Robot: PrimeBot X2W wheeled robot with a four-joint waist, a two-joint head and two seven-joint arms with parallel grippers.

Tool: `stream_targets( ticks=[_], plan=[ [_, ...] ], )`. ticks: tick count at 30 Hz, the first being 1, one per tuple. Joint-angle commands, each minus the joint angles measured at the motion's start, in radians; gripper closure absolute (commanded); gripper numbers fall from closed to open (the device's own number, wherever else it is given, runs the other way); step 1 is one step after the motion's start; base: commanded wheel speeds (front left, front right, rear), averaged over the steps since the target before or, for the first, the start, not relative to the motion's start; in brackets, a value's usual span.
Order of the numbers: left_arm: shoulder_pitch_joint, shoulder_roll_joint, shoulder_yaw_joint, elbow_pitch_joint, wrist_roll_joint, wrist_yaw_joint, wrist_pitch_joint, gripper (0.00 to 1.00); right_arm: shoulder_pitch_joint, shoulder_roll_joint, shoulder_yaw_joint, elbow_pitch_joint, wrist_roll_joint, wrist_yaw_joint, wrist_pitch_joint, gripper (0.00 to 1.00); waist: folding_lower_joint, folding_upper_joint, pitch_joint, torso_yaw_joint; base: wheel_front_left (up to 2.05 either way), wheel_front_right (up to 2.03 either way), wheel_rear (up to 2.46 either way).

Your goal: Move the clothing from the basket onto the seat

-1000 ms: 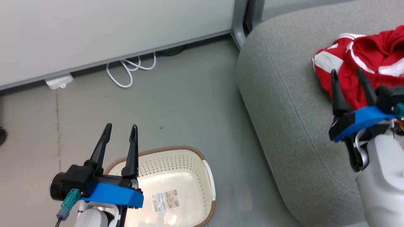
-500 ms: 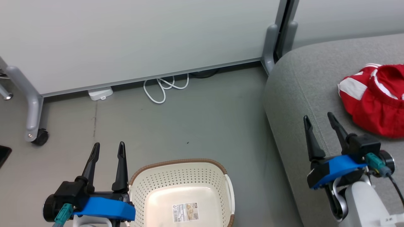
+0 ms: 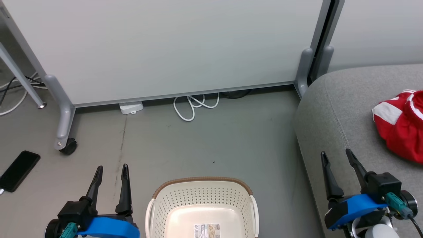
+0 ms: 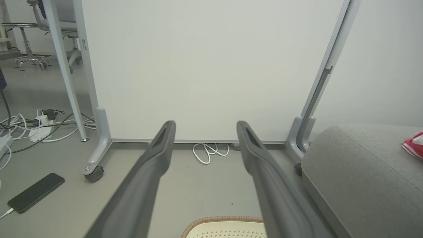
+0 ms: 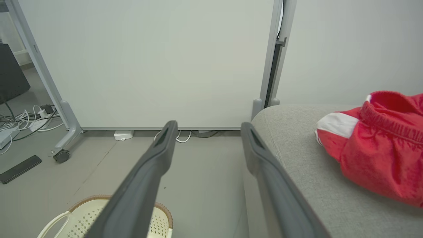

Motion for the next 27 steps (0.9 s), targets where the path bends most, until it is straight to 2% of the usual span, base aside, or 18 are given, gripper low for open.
stream_targets(
  ticks=[1,12,27],
  plan=[
    [0.009,0.0,0.006,0.006,0.008,-0.002,-0.003,0.0,0.024,0.004,0.001,-0.014,0.009,0.001,0.006,0.0,0.0001,-0.0001,-0.011,0.011,0.0,0.0,0.0],
    [0.02,0.006,0.0,0.021,0.011,-0.002,-0.003,0.0,0.063,0.005,0.032,-0.052,0.046,0.001,0.029,0.0,0.0001,-0.0001,-0.018,0.024,0.0,0.0,0.0],
    [0.03,0.009,0.006,0.017,0.007,-0.002,-0.003,0.0,0.06,0.005,0.049,-0.06,0.061,0.001,0.023,0.0,0.0001,-0.0001,-0.009,0.007,0.0,0.0,0.0]
  ],
)
